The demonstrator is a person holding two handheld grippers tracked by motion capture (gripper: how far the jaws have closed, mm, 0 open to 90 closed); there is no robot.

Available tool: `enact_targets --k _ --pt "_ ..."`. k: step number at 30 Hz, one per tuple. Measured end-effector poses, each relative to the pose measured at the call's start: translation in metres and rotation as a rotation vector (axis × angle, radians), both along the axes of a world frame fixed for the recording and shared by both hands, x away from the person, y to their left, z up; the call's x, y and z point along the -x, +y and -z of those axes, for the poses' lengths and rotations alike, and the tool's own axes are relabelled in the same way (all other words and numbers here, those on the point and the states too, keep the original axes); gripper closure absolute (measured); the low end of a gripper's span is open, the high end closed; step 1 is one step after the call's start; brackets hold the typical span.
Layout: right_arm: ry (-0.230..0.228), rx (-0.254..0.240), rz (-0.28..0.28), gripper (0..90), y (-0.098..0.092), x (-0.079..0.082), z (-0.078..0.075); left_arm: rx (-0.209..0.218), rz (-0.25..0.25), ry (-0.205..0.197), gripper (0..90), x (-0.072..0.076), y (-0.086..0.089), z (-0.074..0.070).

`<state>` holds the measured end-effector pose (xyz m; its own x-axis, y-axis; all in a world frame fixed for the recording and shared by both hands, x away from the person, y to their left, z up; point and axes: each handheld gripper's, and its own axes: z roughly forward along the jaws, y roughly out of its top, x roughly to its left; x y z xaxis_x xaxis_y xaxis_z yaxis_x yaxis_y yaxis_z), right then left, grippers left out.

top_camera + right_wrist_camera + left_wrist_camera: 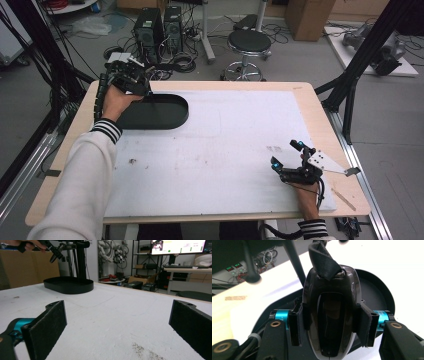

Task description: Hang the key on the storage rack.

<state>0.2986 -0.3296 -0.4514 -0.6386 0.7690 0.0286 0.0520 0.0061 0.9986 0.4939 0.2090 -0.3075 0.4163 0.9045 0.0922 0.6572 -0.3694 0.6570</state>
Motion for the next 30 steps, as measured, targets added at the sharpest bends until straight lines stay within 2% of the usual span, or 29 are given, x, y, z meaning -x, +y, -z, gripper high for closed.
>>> enact_targets --k 3,7,12,16,19,21,24,25,26,27,30 --pt "0.001 0.000 0.001 0.3 0.000 0.000 0.000 0.011 -0.002 -0.003 48.7 0.000 0.000 0.007" --pt "0.003 -0.002 0.001 0.3 0.000 0.000 0.000 0.003 0.004 0.003 48.7 -0.001 0.000 0.017" --pt "0.007 -0.006 0.004 0.3 -0.001 0.000 0.000 0.008 0.018 0.036 48.8 -0.006 0.001 0.025" --pt "0.010 -0.015 0.001 0.3 -0.001 0.000 0.000 0.015 0.061 0.012 48.6 -0.007 0.001 0.031" --pt "0.009 -0.015 -0.001 0.3 -0.001 0.000 0.000 0.034 0.071 -0.003 48.3 -0.006 0.002 0.034" --pt "0.013 -0.016 0.002 0.3 -0.001 0.000 0.000 0.036 0.087 0.000 46.6 -0.006 0.003 0.035" --pt "0.011 -0.022 -0.004 0.3 -0.002 -0.001 0.000 0.119 0.091 0.002 21.1 -0.008 0.005 0.035" --pt "0.017 -0.031 -0.001 0.3 -0.002 -0.001 0.000 0.136 0.083 -0.003 10.3 -0.007 0.006 0.035" --pt "0.017 -0.034 0.001 0.3 -0.003 -0.001 0.000 0.147 0.084 -0.012 3.3 -0.006 0.006 0.035" --pt "0.021 -0.040 0.001 0.3 -0.003 -0.001 0.000 0.157 0.095 -0.035 1.7 -0.003 0.006 0.034" --pt "0.007 -0.013 0.002 0.3 -0.001 -0.001 0.000 0.201 0.125 -0.150 1.7 0.013 0.009 0.032"
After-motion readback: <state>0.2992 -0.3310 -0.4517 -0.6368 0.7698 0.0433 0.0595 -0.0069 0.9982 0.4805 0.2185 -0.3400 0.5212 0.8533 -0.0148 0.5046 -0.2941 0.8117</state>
